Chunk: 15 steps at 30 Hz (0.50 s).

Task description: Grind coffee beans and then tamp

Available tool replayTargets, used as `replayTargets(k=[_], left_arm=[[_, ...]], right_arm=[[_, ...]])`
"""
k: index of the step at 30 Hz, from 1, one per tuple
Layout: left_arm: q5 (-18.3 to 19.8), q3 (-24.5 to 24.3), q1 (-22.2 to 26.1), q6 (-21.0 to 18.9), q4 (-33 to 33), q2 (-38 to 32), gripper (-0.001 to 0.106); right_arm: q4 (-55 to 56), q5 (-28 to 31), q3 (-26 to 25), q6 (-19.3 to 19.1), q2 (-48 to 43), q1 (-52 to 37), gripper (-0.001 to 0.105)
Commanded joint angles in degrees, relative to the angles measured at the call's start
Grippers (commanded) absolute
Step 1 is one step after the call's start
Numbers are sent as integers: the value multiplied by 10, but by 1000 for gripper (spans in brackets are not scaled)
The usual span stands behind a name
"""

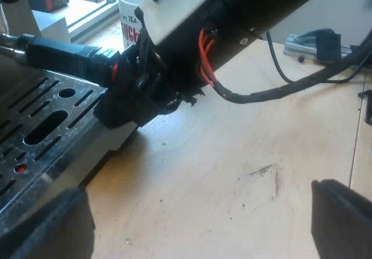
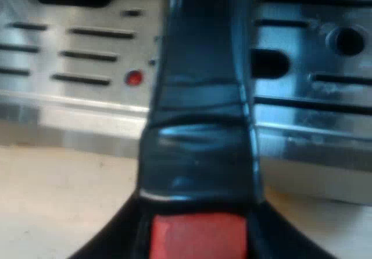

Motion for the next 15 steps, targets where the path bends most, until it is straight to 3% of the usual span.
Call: replayTargets(k=[1, 12, 15], left_arm=[[-1, -2, -3, 0, -9, -3, 78], [-1, -2, -3, 0, -9, -3, 78], [-1, -2, -3, -3, -9, -3, 78]], right_arm=[[-5, -19, -4, -7, 0, 3, 0], [0, 5, -4, -5, -9, 49, 0], [22, 65, -4, -2, -23, 82, 0]])
